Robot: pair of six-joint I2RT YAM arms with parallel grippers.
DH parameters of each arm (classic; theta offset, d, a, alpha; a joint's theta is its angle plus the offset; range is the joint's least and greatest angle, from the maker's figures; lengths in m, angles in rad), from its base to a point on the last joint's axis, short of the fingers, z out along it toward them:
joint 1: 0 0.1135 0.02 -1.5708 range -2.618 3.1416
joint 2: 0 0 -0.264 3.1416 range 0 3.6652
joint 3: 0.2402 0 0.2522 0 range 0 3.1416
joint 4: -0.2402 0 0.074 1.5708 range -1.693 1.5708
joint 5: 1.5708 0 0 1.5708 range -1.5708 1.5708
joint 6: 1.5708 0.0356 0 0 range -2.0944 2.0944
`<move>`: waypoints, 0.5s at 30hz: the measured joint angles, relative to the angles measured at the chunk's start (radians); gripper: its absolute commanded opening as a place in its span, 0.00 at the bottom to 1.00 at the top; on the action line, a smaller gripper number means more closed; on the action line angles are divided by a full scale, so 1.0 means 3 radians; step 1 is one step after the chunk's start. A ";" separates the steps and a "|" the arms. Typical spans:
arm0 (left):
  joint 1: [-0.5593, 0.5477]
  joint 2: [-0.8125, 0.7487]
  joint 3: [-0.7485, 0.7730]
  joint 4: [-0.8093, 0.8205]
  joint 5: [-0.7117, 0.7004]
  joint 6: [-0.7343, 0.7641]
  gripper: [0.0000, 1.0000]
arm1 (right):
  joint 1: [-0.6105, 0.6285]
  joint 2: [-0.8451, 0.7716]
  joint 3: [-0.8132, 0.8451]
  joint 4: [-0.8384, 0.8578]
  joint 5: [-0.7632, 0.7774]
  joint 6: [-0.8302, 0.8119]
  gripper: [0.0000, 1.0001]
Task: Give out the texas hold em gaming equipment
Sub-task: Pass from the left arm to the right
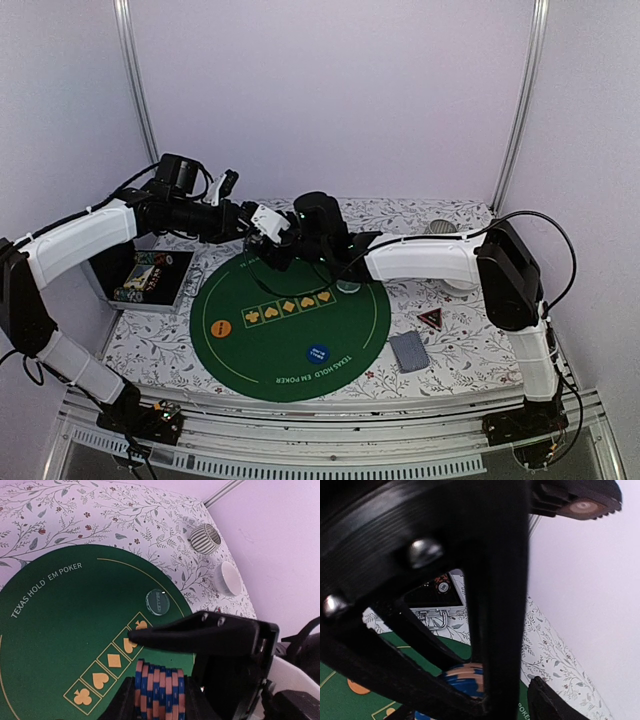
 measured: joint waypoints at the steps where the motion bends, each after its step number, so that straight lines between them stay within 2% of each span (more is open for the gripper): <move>1: 0.0000 0.0000 0.0000 0.0010 -0.0001 0.0004 0.00 | 0.0000 0.0000 -0.0001 0.0006 -0.0013 -0.0013 0.51; 4: 0.0000 0.0000 0.0000 0.0010 -0.0006 0.0006 0.00 | 0.0017 0.0000 0.0000 0.0015 -0.0022 0.0008 0.51; 8: -0.0001 0.0001 -0.0004 0.0005 -0.0013 0.0017 0.00 | 0.0017 0.0000 0.0000 0.0031 -0.0029 0.0017 0.61; 9: -0.0001 0.0003 -0.0009 0.0003 -0.0015 0.0018 0.00 | 0.0015 0.0000 0.0000 0.0034 -0.0029 0.0019 0.60; 15: -0.0005 0.0033 -0.0047 0.0041 -0.0017 0.0015 0.00 | 0.0027 -0.0004 0.0000 0.0014 -0.0065 0.0034 0.34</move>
